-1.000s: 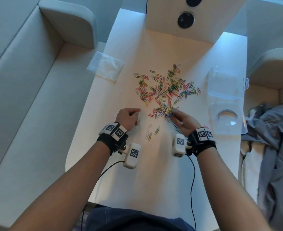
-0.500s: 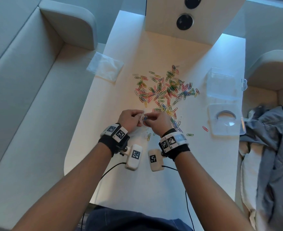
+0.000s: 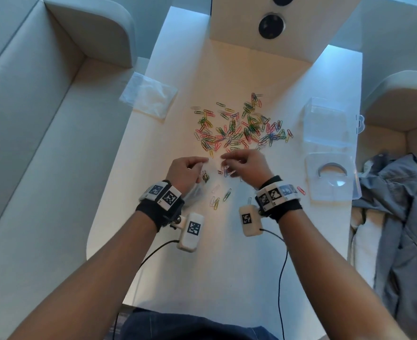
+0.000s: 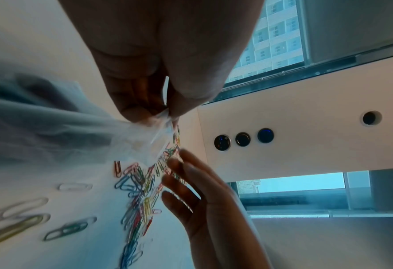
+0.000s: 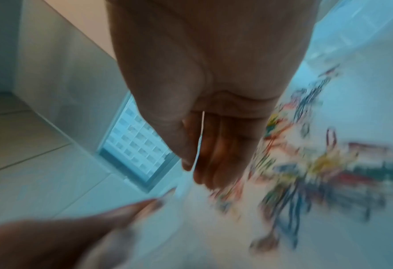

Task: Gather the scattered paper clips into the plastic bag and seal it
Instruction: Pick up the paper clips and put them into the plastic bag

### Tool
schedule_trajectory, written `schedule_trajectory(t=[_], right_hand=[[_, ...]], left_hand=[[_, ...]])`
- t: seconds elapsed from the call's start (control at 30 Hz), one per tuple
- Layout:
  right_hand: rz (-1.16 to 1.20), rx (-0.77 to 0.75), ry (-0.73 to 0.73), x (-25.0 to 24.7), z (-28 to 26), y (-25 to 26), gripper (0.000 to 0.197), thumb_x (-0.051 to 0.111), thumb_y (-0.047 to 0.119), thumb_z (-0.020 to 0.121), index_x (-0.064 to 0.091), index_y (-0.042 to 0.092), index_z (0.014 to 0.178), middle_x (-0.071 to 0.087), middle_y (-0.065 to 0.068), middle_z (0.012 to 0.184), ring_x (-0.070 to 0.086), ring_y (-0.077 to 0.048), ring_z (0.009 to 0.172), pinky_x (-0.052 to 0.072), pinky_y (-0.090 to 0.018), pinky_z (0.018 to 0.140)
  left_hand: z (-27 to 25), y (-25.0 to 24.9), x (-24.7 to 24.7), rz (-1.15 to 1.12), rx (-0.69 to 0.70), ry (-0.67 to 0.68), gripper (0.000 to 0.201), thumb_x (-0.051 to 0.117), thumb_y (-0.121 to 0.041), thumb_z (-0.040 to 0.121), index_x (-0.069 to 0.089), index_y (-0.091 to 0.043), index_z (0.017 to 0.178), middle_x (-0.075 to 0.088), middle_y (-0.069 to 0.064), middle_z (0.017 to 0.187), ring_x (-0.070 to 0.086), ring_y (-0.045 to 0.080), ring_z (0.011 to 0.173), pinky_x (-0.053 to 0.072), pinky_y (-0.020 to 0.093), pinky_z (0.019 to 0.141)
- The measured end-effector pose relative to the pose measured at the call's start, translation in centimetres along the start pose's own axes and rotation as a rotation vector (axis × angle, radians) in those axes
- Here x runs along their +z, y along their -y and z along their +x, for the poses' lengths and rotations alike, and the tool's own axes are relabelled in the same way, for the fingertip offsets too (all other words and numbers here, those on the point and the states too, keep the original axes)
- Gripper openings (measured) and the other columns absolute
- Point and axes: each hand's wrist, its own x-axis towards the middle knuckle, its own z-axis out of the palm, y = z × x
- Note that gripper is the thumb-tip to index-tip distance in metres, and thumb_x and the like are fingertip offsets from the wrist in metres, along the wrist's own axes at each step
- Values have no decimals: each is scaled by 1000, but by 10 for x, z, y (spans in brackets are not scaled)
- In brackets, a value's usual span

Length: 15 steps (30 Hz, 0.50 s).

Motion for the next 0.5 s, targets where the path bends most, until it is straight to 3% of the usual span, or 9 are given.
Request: schedule_trajectory(t=[0.07, 0.1, 0.17, 0.23, 0.3, 0.37, 0.43, 0.5], right_hand=[[-167, -1, -165, -27, 25, -15, 21, 62, 15, 92, 71, 15, 111, 73, -6, 104, 67, -9, 75, 57, -16, 67], [-307, 7, -245, -43, 41, -23, 26, 62, 20, 92, 68, 19, 118, 69, -6, 114, 66, -10, 85, 57, -19, 75], [-571, 76, -288, -72, 72, -40, 46, 63, 31, 91, 54, 24, 136, 50, -10, 141, 55, -25, 120, 48, -40, 103], [-732, 156, -190, -94, 95, -54, 68, 65, 42, 88, 35, 29, 148, 25, -12, 157, 35, -35, 138, 33, -49, 114], [-840, 188, -103, -104, 109, -65, 89, 67, 60, 79, 23, 32, 151, 14, -10, 161, 23, -38, 143, 27, -54, 114], [-876, 217, -75, -105, 116, -74, 102, 67, 71, 70, 19, 33, 151, 17, -9, 160, 23, -39, 143, 30, -59, 111], [-913, 234, -79, -96, 117, -82, 97, 67, 70, 71, 22, 34, 149, 18, -8, 159, 24, -41, 142, 32, -60, 109], [-942, 202, -122, -85, 114, -84, 79, 67, 59, 78, 35, 29, 144, 30, -10, 153, 35, -39, 135, 39, -54, 106]], left_hand=[[3, -1, -13, -43, -31, -34, 24, 53, -10, 96, 73, -15, 108, 68, -6, 71, 53, 8, 55, 53, 27, 62], [5, -1, -20, -69, -35, -53, 24, 53, -10, 96, 73, -15, 108, 68, -7, 70, 54, 9, 56, 55, 32, 69], [9, -2, -34, -125, -17, -94, 24, 53, -10, 96, 73, -16, 108, 65, -8, 63, 54, 9, 55, 55, 36, 75], [11, -5, -43, -168, 7, -129, 25, 53, -10, 95, 73, -16, 110, 62, -2, 63, 54, 12, 56, 55, 37, 77], [13, -7, -46, -167, 17, -148, 26, 53, -11, 95, 73, -16, 112, 63, -2, 67, 55, 12, 58, 56, 37, 79], [15, -7, -47, -156, 13, -155, 26, 53, -12, 95, 73, -16, 112, 66, -5, 72, 57, 12, 60, 58, 37, 81], [18, -5, -46, -161, -1, -156, 26, 53, -12, 95, 73, -17, 112, 66, -6, 73, 57, 13, 61, 58, 39, 83], [21, -2, -44, -185, -19, -153, 25, 54, -12, 95, 73, -17, 110, 66, -4, 70, 57, 14, 63, 57, 39, 84]])
